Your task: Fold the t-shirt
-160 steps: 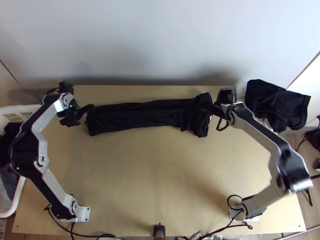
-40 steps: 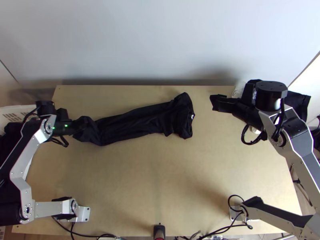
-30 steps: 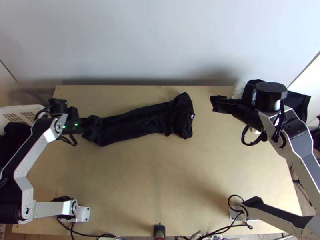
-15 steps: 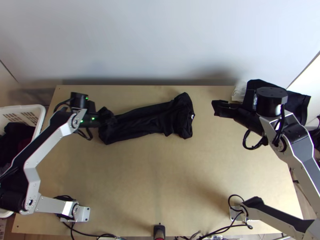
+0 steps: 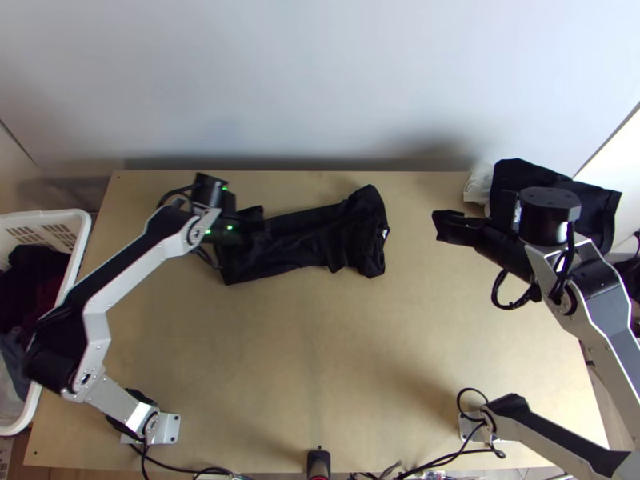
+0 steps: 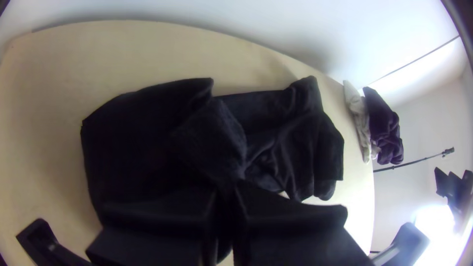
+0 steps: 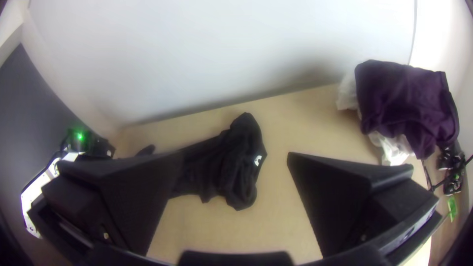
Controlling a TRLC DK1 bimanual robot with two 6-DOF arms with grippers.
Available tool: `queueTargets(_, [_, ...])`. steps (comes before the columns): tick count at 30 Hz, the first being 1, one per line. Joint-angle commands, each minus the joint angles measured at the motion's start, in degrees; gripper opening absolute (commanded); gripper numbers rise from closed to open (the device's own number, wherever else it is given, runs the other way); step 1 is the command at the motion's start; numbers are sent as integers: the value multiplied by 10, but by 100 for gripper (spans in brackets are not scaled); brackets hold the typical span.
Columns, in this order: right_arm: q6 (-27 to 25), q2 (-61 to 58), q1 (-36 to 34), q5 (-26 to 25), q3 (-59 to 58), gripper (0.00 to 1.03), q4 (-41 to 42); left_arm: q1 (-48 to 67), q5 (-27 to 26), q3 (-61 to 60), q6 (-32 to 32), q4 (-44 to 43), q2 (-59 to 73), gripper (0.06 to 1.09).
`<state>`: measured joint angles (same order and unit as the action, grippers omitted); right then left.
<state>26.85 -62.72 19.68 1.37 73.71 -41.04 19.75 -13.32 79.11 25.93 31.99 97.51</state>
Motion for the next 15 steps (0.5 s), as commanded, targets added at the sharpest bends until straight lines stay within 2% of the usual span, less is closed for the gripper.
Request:
queueTargets(1, [2,19,-13,0,-25,97,2,57,7,68,20,-1,50,9])
queueTargets(15, [2,48,-29,0,-57,97,-1,151,30,209,63,2,141,9])
